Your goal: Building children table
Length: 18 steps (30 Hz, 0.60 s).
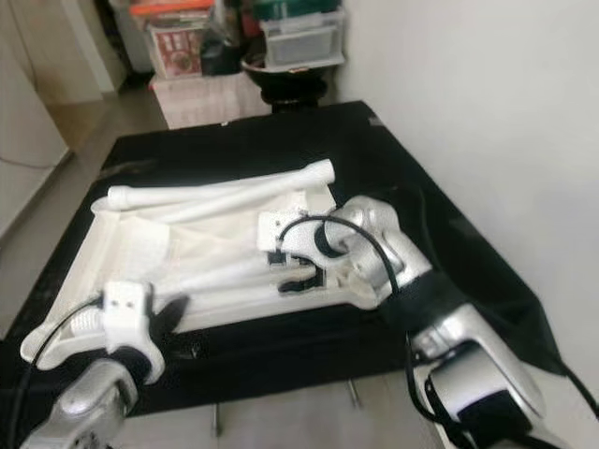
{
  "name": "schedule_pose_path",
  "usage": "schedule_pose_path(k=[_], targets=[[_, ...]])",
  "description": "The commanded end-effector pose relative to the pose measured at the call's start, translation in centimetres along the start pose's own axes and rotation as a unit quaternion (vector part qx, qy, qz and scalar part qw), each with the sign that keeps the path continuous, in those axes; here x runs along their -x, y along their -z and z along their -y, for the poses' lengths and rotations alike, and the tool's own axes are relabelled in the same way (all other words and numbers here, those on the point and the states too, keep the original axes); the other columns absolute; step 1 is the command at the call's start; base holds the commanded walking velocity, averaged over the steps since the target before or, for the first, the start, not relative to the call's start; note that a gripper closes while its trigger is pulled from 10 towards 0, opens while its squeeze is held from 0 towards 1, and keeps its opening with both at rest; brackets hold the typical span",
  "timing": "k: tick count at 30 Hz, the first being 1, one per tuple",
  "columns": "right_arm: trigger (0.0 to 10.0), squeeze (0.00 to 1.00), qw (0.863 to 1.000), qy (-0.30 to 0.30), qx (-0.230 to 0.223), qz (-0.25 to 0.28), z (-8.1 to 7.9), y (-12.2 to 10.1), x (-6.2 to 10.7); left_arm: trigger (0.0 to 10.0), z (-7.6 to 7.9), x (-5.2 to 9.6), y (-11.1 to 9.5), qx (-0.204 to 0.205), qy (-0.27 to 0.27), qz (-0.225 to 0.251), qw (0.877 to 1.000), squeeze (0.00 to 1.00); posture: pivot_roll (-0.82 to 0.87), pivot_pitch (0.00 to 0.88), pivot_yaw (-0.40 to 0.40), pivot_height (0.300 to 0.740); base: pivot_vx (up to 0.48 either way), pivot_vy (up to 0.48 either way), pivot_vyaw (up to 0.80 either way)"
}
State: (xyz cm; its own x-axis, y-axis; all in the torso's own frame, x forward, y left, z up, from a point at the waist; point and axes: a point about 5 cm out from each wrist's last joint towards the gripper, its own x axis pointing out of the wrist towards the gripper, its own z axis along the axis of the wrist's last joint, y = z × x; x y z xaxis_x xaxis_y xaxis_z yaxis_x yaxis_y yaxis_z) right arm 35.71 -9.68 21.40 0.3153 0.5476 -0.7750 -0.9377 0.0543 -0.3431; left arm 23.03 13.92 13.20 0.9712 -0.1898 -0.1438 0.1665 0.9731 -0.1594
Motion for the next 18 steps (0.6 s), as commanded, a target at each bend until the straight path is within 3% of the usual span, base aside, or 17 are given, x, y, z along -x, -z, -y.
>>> schedule_pose_path(k=[1, 10, 18], targets=[[10.0, 0.0, 1.0, -0.015, -0.01, 0.004, 0.4, -1.1, -0.6, 10.0, -0.3, 0.3, 0.4, -0.007, -0.008, -0.017, 1.0, 0.0, -0.06, 0.065, 0.047, 0.74, 0.0, 0.0, 0.0], [10.0, 0.0, 0.999, 0.009, -0.039, -0.017, 1.6, -2.1, -1.8, 10.0, 0.0, 0.5, 0.4, -0.01, -0.014, -0.022, 1.0, 0.0, -0.06, 0.086, 0.036, 0.74, 0.0, 0.0, 0.0], [10.0, 0.0, 0.993, 0.068, -0.056, -0.083, 3.0, -1.8, -2.3, 10.0, 0.2, 0.8, 0.4, -0.009, -0.016, -0.024, 1.0, 0.0, -0.06, 0.104, 0.031, 0.74, 0.0, 0.0, 0.0]])
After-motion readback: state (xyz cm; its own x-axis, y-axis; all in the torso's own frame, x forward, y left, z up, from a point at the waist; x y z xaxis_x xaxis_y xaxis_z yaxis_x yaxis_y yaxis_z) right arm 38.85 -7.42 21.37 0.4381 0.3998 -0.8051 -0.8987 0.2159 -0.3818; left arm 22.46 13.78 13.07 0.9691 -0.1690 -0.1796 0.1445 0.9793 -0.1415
